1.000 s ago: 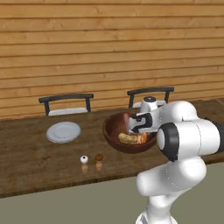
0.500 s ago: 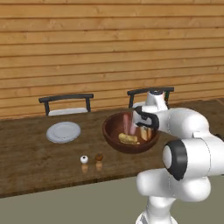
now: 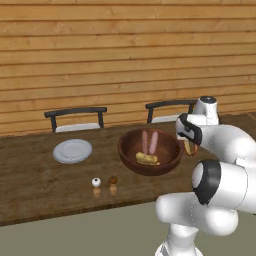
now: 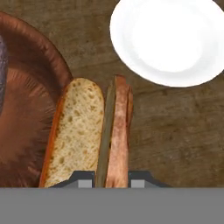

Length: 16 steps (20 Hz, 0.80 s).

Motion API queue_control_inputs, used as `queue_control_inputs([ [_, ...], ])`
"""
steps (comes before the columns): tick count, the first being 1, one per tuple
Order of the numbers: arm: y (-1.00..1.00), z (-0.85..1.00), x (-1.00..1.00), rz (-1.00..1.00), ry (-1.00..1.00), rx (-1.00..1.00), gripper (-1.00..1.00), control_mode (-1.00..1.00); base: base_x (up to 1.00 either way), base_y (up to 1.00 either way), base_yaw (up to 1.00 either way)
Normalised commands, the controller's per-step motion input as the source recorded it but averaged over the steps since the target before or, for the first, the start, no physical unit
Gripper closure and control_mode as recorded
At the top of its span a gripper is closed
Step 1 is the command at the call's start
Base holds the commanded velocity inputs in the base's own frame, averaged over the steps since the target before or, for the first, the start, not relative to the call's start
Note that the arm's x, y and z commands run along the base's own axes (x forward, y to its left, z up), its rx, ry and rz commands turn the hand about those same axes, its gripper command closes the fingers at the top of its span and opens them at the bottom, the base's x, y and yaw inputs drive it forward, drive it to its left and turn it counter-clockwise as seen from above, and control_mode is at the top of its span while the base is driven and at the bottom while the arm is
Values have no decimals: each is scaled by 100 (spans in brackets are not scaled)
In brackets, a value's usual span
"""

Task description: Place one bun and one sausage from the bowl on each plate.

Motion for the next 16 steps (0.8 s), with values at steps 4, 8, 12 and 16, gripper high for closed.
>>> queue_control_inputs([
  [4, -83, 37, 48, 1, 3, 2, 100, -100, 0, 0, 0],
  [8, -48, 1, 88, 0, 1, 1, 100, -100, 0, 0, 0],
  [12, -18, -22, 90, 2, 0, 0, 100, -100, 0, 0, 0],
  [16, -21, -38, 76, 7, 0, 0, 100, -100, 0, 0, 0],
])
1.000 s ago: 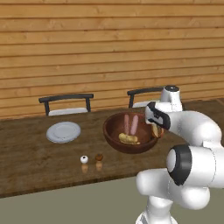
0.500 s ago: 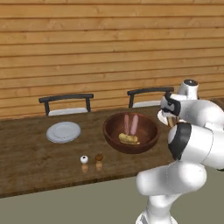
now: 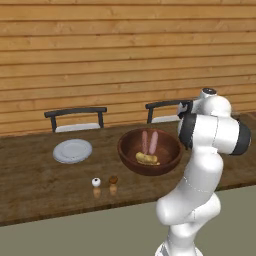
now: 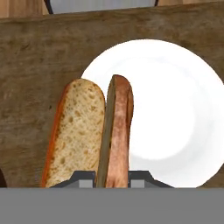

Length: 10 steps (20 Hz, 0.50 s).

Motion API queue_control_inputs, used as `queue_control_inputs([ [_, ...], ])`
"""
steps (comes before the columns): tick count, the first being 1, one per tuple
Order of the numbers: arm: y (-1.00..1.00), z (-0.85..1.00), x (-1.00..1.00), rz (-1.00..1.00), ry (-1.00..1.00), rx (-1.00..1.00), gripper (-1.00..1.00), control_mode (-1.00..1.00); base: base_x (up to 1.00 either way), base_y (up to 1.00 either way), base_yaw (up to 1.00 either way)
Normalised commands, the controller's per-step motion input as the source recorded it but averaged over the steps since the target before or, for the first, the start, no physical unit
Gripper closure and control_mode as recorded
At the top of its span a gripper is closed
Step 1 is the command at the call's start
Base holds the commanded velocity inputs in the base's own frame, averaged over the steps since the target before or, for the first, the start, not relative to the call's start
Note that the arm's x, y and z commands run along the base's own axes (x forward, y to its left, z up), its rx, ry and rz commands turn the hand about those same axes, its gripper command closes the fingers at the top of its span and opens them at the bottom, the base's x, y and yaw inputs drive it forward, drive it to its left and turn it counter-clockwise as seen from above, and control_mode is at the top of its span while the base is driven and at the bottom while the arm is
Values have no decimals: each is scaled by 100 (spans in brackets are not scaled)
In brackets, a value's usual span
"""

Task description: Place one bun and one sausage from the bowl on each plate.

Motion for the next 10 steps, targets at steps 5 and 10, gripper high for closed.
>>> queue_control_inputs([
  [5, -63, -14, 72, 16, 0, 4, 100, -100, 0, 0, 0],
  [10, -17, -35, 27, 15, 0, 0, 100, -100, 0, 0, 0],
])
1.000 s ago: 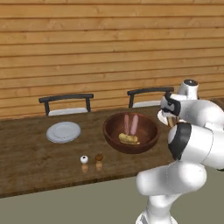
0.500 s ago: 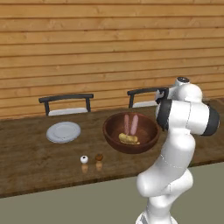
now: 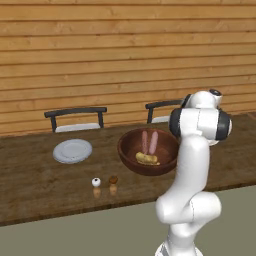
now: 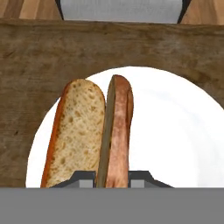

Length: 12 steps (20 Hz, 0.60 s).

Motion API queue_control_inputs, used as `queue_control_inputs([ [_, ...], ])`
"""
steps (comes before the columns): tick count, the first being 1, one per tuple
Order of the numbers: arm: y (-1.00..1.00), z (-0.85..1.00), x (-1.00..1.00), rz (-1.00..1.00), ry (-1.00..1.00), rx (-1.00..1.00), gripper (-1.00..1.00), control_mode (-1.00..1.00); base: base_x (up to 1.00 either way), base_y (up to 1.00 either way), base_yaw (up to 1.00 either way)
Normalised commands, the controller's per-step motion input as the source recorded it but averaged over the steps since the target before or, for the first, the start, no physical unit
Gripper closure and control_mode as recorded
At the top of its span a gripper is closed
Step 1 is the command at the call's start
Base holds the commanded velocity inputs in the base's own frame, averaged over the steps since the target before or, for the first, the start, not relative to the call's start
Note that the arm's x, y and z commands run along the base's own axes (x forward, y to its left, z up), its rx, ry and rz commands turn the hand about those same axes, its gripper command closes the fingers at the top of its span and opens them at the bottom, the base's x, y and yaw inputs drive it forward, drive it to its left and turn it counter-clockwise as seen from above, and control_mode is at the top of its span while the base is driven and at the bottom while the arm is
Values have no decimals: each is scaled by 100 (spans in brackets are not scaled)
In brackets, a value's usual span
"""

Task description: Place one bun and one sausage from the bowl on each plate.

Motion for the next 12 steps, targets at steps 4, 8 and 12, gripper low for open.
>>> queue_control_inputs([
  [4, 10, -31, 12, 0, 0, 0, 100, -100, 0, 0, 0],
  [8, 8, -11, 28, 0, 0, 0, 100, -100, 0, 0, 0],
  [12, 3, -14, 37, 0, 0, 0, 100, -100, 0, 0, 0],
])
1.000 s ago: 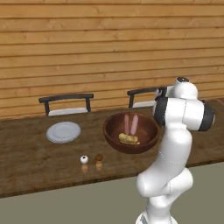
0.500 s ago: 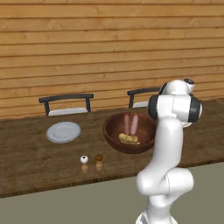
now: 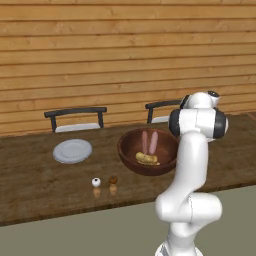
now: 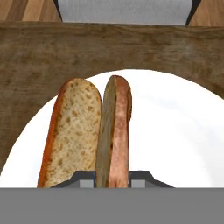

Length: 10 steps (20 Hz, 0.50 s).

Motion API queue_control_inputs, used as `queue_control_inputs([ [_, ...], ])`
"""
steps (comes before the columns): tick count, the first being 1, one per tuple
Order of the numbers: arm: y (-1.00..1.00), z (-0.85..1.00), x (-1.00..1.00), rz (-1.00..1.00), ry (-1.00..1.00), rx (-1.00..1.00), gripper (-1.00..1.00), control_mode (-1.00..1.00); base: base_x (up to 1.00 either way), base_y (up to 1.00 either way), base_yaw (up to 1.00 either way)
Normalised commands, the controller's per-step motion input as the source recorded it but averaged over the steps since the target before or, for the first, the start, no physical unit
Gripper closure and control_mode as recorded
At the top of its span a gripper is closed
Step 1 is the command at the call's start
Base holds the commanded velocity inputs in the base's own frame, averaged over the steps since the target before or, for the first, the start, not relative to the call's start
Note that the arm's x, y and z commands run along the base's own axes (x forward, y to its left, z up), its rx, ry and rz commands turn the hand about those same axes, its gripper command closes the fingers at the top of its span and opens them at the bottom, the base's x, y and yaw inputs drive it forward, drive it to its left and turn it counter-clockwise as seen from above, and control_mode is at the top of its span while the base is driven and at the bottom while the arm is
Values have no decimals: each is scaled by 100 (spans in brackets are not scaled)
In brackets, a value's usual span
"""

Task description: Place one bun and one sausage from the bowl on each plate.

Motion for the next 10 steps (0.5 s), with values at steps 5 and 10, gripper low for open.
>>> queue_control_inputs([
  [5, 0, -12, 4, 0, 0, 0, 100, -100, 0, 0, 0],
  [10, 0, 0, 0, 0, 0, 0, -100, -100, 0, 0, 0],
])
